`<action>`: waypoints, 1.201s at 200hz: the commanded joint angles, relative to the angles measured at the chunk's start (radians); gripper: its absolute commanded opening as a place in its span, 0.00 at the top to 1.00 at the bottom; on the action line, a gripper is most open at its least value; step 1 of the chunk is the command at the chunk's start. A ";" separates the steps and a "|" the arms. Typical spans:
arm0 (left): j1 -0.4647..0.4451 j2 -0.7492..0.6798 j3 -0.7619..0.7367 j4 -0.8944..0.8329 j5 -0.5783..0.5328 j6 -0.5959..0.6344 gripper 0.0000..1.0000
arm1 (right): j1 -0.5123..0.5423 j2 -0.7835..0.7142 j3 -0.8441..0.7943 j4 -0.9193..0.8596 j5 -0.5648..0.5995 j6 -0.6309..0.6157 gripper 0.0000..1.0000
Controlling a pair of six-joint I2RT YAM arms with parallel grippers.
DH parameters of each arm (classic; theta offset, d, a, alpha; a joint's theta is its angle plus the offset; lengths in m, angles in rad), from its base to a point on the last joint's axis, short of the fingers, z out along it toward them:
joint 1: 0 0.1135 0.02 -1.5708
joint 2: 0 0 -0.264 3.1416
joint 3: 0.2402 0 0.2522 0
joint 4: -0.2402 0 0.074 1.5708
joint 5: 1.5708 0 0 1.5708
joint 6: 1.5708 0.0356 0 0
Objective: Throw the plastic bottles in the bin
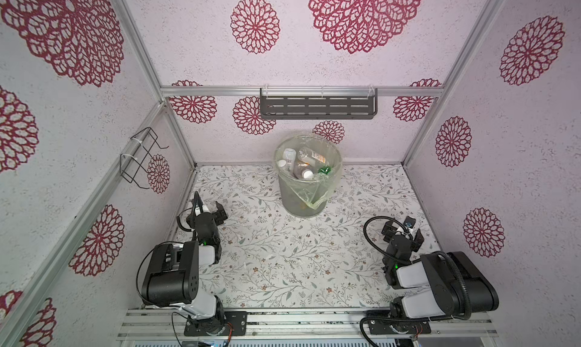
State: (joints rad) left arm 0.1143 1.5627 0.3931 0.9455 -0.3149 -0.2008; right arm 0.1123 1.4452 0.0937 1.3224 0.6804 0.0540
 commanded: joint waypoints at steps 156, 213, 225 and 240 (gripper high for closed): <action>0.001 -0.001 0.004 -0.001 0.007 0.040 0.03 | -0.088 0.085 0.159 -0.123 -0.439 -0.020 0.01; 0.000 -0.001 0.004 -0.002 0.005 0.040 0.03 | -0.068 0.089 0.147 -0.099 -0.506 -0.066 0.01; -0.001 -0.001 0.004 -0.001 0.004 0.040 0.03 | -0.068 0.089 0.149 -0.100 -0.506 -0.065 0.01; -0.001 -0.001 0.004 -0.002 0.005 0.040 0.03 | -0.070 0.092 0.156 -0.109 -0.509 -0.063 0.01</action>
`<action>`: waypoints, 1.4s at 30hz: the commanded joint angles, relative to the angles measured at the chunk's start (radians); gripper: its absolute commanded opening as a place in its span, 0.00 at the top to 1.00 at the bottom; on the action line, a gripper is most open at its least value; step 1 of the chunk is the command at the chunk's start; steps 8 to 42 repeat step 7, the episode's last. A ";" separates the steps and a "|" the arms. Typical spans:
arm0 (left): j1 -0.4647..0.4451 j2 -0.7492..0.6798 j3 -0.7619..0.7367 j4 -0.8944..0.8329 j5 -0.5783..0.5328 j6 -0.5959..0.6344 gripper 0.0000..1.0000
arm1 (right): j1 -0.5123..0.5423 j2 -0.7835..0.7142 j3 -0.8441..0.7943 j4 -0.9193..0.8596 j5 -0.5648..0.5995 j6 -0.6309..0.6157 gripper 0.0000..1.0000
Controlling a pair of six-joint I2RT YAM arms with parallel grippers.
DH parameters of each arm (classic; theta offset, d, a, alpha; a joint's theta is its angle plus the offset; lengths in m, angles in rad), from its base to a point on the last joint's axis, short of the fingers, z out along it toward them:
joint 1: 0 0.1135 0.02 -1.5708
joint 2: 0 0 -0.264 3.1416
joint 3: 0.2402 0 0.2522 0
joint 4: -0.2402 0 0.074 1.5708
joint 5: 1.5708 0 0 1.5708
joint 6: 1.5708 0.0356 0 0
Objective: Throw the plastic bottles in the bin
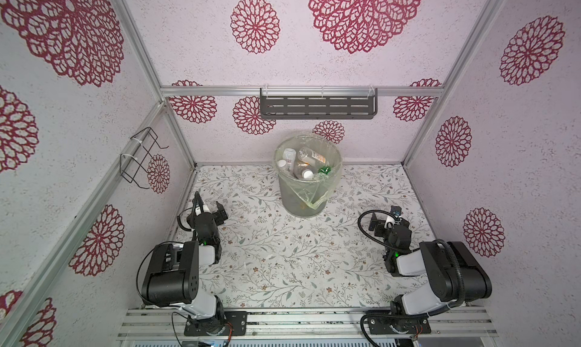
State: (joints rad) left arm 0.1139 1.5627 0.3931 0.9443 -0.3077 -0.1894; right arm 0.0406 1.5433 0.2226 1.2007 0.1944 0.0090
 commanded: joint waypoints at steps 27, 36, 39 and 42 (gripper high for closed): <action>0.000 -0.001 0.005 -0.001 -0.002 0.028 0.03 | -0.034 -0.010 0.041 -0.019 -0.076 0.008 0.01; 0.000 -0.001 0.005 -0.001 -0.002 0.028 0.03 | -0.034 -0.010 0.041 -0.019 -0.076 0.008 0.01; 0.000 -0.001 0.005 -0.001 -0.002 0.028 0.03 | -0.034 -0.010 0.041 -0.019 -0.076 0.008 0.01; 0.000 -0.001 0.005 -0.001 -0.002 0.028 0.03 | -0.034 -0.010 0.041 -0.019 -0.076 0.008 0.01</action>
